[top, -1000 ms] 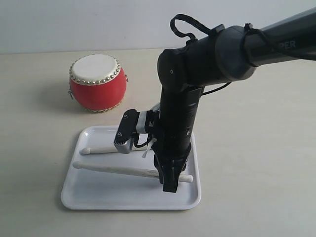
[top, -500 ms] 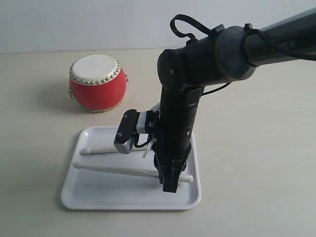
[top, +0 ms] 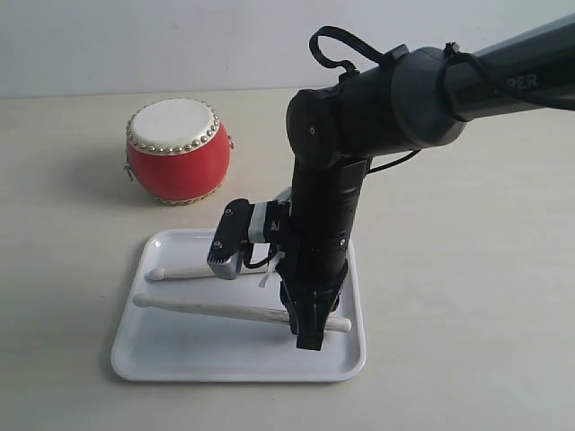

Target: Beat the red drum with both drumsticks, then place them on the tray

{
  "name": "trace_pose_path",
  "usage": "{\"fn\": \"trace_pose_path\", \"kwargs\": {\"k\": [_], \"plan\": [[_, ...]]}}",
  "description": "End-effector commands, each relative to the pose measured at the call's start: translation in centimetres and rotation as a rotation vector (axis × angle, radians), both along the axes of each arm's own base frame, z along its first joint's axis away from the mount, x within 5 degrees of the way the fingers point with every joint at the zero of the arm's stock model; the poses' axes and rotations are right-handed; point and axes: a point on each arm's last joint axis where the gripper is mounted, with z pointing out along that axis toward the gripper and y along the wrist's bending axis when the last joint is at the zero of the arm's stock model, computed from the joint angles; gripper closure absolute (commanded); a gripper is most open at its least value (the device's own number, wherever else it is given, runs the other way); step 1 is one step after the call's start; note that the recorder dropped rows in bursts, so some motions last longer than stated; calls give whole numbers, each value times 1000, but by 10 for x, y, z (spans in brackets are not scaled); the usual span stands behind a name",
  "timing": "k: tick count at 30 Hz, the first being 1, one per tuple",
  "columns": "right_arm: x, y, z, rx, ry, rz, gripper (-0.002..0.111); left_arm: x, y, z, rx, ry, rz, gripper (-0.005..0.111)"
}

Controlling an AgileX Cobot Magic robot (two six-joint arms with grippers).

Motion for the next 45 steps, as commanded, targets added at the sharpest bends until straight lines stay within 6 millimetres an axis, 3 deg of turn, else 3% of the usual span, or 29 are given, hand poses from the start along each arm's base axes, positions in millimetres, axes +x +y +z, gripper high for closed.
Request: {"fn": "trace_pose_path", "kwargs": {"k": [1, 4, 12, 17, 24, 31, 37, 45], "plan": [[0, 1, 0, 8, -3, -4, 77, -2, 0, 1, -1, -5, 2, 106], [0, 1, 0, 9, -7, -22, 62, -2, 0, 1, -1, -5, 2, 106], [3, 4, 7, 32, -36, -29, 59, -2, 0, 1, -1, -5, 2, 106], [9, 7, 56, 119, -158, -13, 61, -2, 0, 1, 18, -12, -9, 106], [1, -1, 119, 241, -289, -25, 69, -2, 0, 1, 21, -13, -11, 106], [-14, -16, 162, 303, -341, -71, 78, -2, 0, 1, 18, -13, -10, 106], [-17, -21, 182, 357, -430, -73, 89, -2, 0, 1, 33, -18, -19, 106], [1, -29, 181, 412, -516, -146, 108, -2, 0, 1, 52, -26, -28, 106]]}}
